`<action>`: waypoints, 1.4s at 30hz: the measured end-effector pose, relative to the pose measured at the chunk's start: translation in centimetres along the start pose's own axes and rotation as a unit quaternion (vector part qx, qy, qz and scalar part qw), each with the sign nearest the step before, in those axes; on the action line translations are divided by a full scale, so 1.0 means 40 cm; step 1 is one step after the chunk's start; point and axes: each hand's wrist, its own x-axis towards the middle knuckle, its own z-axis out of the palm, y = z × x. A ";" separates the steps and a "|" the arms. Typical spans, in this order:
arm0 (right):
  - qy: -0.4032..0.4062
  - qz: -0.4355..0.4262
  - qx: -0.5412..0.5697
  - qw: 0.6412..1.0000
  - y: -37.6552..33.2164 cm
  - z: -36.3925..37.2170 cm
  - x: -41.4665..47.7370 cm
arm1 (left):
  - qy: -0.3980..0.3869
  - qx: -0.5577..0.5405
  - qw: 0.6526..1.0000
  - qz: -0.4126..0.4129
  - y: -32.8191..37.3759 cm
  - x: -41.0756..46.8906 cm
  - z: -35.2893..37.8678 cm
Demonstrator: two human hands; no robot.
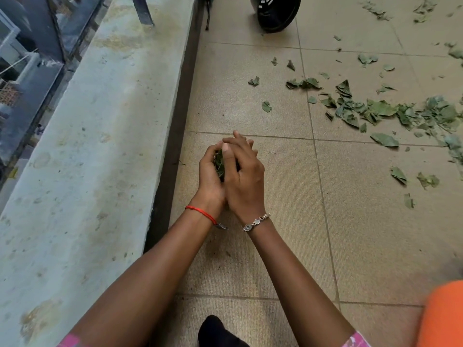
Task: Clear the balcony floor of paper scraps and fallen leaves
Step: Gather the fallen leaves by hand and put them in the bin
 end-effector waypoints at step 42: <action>-0.280 -0.038 -0.219 0.934 0.141 -0.106 -0.015 | -0.033 -0.176 0.983 0.037 0.083 -0.009 0.045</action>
